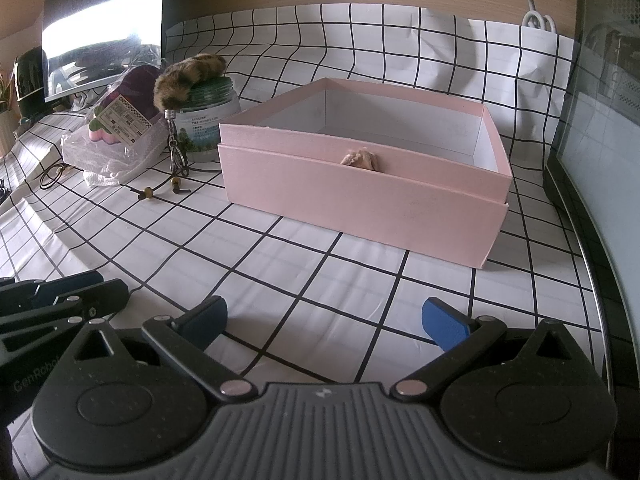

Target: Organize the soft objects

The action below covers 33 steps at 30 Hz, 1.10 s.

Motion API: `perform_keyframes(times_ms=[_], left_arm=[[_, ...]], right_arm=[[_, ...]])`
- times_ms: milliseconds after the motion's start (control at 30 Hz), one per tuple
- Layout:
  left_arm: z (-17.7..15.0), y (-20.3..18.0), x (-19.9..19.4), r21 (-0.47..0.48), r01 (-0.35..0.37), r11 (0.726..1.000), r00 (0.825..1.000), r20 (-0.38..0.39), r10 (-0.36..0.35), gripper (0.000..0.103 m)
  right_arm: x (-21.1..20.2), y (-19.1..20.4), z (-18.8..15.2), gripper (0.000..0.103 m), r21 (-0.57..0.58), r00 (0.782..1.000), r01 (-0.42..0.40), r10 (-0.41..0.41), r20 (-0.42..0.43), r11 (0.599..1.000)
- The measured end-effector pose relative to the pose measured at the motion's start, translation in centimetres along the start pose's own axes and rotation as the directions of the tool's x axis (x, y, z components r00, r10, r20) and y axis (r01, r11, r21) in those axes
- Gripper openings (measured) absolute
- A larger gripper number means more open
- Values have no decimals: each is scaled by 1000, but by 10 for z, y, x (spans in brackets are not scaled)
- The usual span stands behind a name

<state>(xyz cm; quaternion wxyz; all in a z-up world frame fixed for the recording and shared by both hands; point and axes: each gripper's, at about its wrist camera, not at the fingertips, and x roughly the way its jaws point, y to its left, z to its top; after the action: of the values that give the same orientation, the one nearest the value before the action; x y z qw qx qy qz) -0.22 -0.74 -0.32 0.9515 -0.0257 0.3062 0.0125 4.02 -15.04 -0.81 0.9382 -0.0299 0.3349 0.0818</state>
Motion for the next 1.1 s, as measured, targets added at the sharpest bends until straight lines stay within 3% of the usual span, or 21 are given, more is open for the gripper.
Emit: perform_keyframes(times_ms=[867,1033,1100], left_arm=[[-3,-6,-5,6,-6,1000,1000,-1,6,22],[0,1,-3,-4,-2,1000,1000,-25,2,22],[4,5,1,-6,31,1000,998,-52,-31,22]], right_arm=[[0,0,0,103,3,1000,-3,3,1,1000],[2,-3,7,103,-17,997,-29,28,-73,999],[5,-2,10,103,-25,994,-35,32,-105,999]])
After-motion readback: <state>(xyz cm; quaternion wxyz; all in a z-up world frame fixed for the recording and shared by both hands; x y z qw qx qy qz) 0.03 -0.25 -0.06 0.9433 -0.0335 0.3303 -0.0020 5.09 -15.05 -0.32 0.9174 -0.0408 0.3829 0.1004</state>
